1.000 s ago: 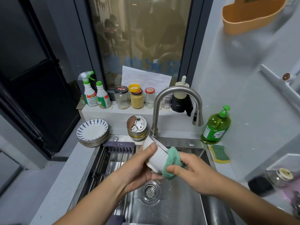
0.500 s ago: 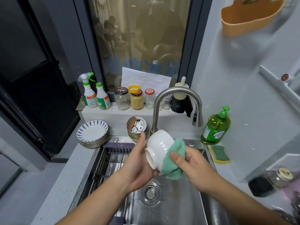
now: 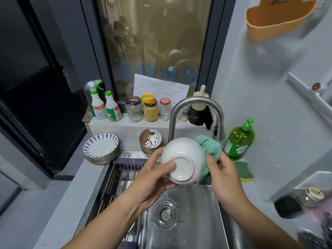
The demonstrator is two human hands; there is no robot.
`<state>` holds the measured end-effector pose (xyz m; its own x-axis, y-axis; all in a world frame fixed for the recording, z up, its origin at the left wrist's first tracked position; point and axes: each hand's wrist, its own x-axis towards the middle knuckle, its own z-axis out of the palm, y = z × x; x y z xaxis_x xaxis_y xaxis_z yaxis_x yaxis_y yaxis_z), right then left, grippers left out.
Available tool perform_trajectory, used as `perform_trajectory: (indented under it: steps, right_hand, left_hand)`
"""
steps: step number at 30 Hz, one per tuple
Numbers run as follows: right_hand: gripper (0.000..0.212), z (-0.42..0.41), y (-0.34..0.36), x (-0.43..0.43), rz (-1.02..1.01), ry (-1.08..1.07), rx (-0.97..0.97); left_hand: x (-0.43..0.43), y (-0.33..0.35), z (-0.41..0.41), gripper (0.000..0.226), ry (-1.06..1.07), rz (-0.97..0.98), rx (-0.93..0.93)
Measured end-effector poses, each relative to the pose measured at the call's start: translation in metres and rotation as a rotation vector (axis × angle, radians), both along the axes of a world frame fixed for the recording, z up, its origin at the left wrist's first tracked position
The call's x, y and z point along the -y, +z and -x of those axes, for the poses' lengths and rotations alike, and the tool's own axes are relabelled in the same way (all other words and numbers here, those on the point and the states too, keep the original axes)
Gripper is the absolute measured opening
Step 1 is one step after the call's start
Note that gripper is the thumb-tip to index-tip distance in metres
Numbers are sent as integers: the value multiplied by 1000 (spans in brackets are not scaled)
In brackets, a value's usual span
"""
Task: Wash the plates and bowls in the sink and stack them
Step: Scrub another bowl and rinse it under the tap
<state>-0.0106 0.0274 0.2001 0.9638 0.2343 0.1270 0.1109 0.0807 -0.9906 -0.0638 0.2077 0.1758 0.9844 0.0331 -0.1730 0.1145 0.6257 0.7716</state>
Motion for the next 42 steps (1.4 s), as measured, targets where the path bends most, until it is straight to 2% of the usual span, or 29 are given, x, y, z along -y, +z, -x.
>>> perform_trajectory:
  steps: [2,5,8,10,12,15,17,20,22,24,28,30,34,36,38,42]
  right_hand:
    - [30,6,-3,2,95,-4,228]
    - [46,13,-1,0,315,42,539]
    - [43,9,12,-10,418,125,619]
    - [40,-2,11,-14,468,149,609]
    - [40,-10,5,-13,406,167,509]
    - [40,0,-11,-11,185,98,251]
    - [41,15,-22,-14,146,55,187]
    - [44,18,-12,-20,179,58,243]
    - [40,3,0,-23,245,53,328]
    - [35,-7,6,-26,221,64,319]
    - [23,4,-3,-32,-15,43,44]
    - [25,18,-14,-37,-85,30,-51]
    - [33,14,-17,-39,-106,-20,-12]
    - [46,3,-15,-31,18,-28,30]
    - [52,-9,-12,-21,137,-3,53]
    - [51,-27,-5,-1,276,243,137]
  left_hand:
    - [2,3,2,61,34,-67,10]
    - [6,3,3,68,66,-151,52]
    - [14,0,2,72,42,-230,108]
    - [17,2,3,62,74,-251,130]
    - [16,7,2,52,114,-204,121]
    - [11,14,2,55,158,-88,86]
    - [9,17,2,59,166,-83,71]
    - [8,18,3,63,141,-172,57]
    - [8,14,0,71,117,-295,73]
    - [9,14,-2,70,130,-331,99]
    - [16,22,-8,57,250,-112,74]
    - [21,23,-8,49,279,-30,49]
    - [32,10,-3,47,197,33,-39]
    - [31,5,-1,47,124,-32,-90]
    - [23,10,-2,52,53,-225,-141]
    - [-1,26,-12,69,-79,-539,-115]
